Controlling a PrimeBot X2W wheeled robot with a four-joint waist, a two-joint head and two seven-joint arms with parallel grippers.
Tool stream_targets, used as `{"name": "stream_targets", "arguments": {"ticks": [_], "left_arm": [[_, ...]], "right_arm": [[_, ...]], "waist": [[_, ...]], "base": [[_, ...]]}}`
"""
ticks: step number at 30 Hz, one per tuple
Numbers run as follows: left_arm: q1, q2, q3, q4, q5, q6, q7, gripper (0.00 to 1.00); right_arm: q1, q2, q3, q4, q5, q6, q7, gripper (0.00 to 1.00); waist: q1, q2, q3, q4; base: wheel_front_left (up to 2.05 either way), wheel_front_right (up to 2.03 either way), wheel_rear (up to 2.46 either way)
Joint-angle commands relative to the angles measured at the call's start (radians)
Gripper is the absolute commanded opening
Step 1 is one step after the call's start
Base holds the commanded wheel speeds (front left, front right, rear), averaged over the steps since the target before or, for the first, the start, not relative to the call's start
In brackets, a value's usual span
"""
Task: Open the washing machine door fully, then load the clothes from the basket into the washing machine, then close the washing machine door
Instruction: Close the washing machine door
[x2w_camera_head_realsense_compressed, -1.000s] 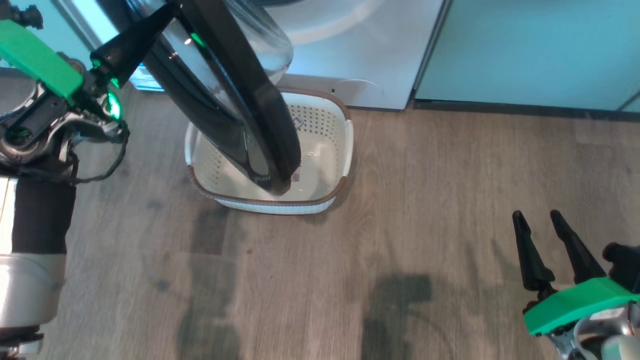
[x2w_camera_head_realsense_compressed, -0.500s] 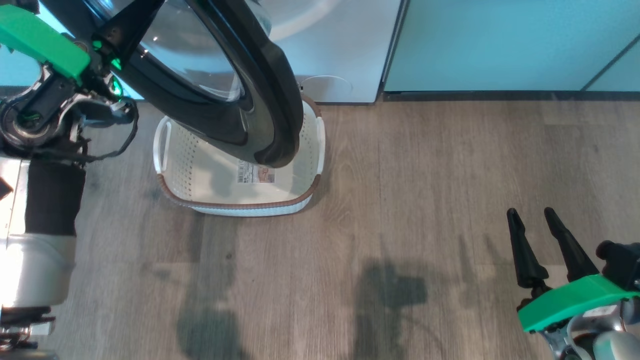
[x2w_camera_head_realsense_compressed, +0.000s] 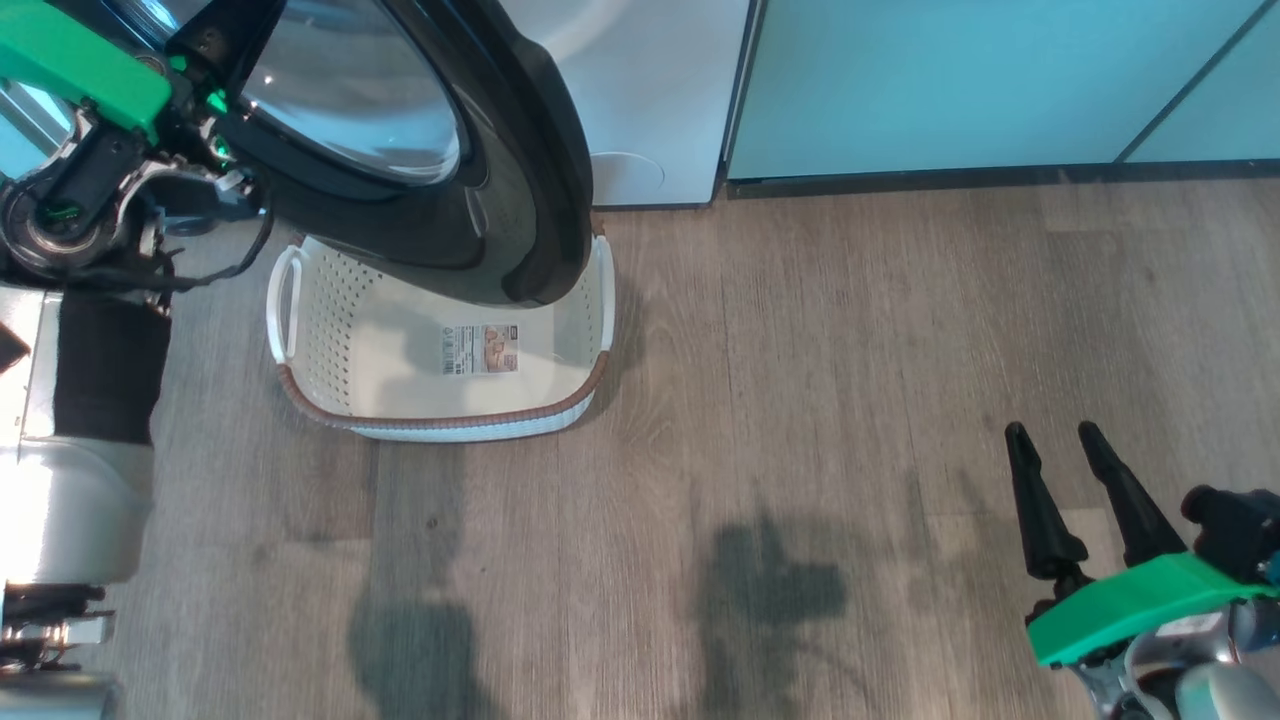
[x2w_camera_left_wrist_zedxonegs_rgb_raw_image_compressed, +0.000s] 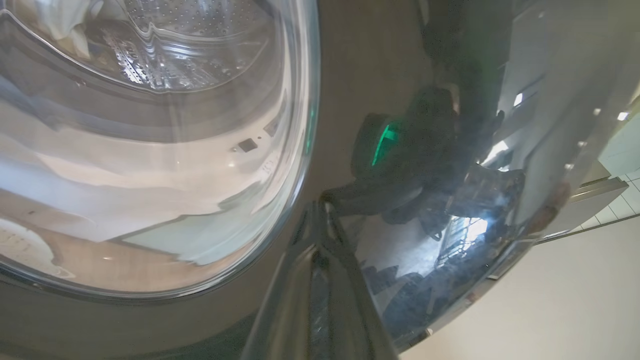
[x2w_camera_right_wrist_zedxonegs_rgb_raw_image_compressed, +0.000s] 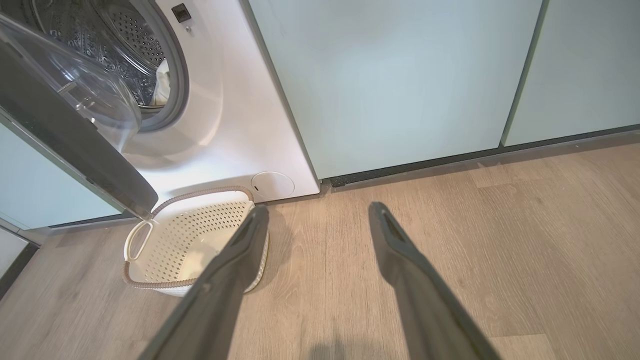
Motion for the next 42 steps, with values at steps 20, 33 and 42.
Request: {"name": "stream_targets", "arguments": {"ticks": [20, 33, 42], "left_arm": [[0.091, 0.014, 0.108, -0.096, -0.038, -0.03, -0.055, 0.0], [0.391, -0.019, 0.171, -0.336, -0.026, -0.035, -0.115, 0.81], [0.571, -0.075, 0.195, -0.479, 0.058, -0.031, -0.221, 1.0]], "right_arm": [[-0.038, -0.017, -0.078, -0.033, -0.015, -0.003, -0.015, 1.0], [0.009, -0.013, -0.094, -0.056, -0.034, -0.003, 0.01, 1.0], [0.045, -0.008, -0.1, -0.075, -0.045, -0.003, 0.028, 1.0]], "waist": [[0.0, 0.0, -0.03, 0.077], [0.0, 0.0, -0.101, 0.102], [0.0, 0.0, -0.148, 0.112]], "base": [[0.0, 0.0, 0.0], [0.0, 0.0, 0.0], [0.0, 0.0, 0.0]]}}
